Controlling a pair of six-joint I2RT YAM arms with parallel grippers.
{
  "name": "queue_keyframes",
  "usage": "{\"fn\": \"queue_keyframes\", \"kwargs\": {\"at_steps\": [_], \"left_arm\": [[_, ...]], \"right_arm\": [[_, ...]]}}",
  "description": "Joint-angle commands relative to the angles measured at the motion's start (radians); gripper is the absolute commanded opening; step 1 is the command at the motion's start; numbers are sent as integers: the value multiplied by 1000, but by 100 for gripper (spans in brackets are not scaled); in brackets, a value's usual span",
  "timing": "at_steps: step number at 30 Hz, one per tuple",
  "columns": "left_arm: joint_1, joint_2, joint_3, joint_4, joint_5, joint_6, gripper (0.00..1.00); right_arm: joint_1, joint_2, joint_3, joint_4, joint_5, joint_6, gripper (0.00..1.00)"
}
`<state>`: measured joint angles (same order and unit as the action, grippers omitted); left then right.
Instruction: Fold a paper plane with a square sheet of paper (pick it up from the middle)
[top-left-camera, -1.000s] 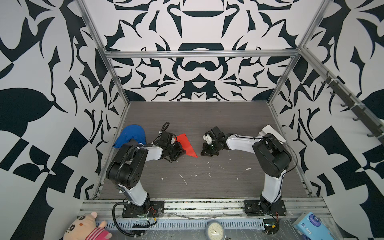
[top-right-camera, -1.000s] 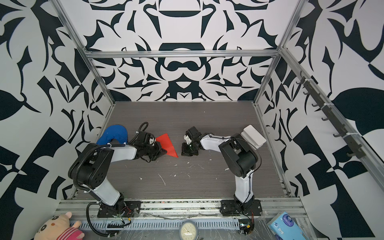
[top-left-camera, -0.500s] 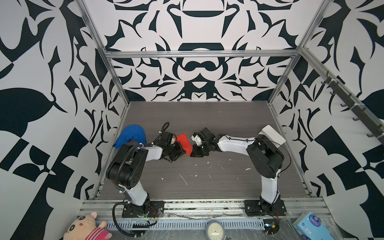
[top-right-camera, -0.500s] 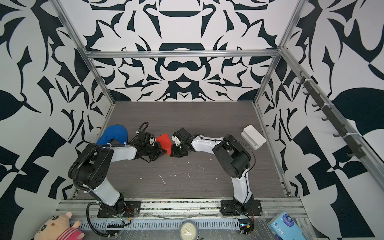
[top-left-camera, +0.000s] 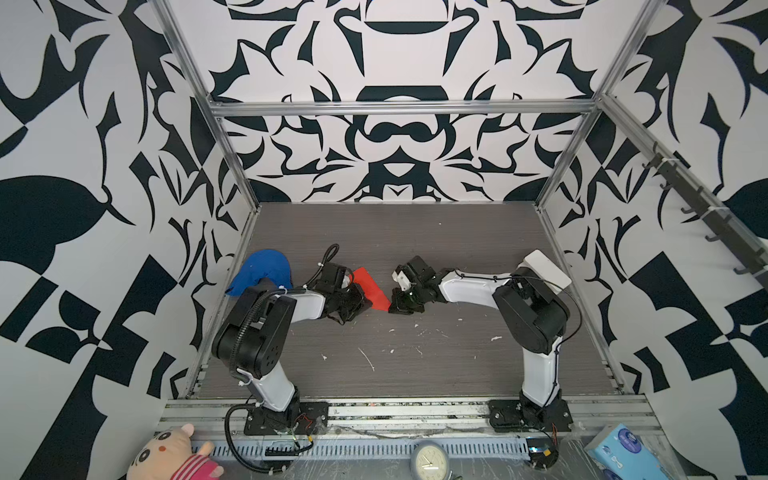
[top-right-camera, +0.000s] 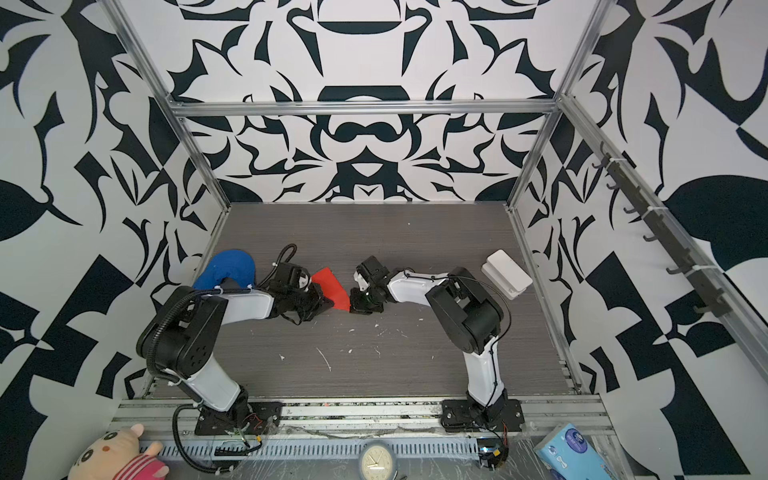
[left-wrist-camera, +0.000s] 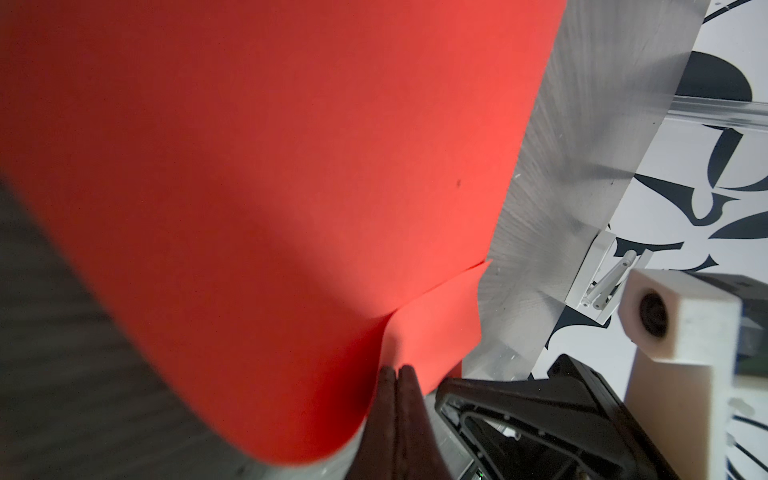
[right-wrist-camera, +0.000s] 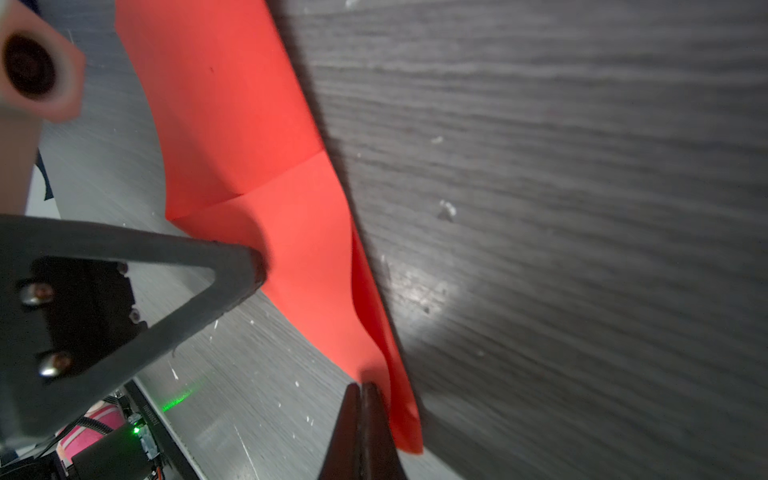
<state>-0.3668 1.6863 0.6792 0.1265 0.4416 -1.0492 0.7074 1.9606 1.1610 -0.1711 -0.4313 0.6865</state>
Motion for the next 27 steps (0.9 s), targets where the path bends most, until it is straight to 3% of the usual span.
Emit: {"fn": "queue_keyframes", "kwargs": {"at_steps": [1, 9, 15, 20, 27], "left_arm": [[5, 54, -30, -127, -130, 5, 0], [6, 56, -29, -125, -130, 5, 0], [6, 53, -25, -125, -127, 6, 0], [5, 52, -23, -125, -123, 6, 0], [6, 49, -16, -123, -115, 12, 0]], "right_arm": [[-25, -44, -36, -1, 32, 19, 0], [-71, -103, -109, 2, 43, 33, 0], [-37, -157, -71, 58, 1, 17, 0], [4, -82, 4, 52, -65, -8, 0], [1, 2, 49, 33, -39, -13, 0]]}}
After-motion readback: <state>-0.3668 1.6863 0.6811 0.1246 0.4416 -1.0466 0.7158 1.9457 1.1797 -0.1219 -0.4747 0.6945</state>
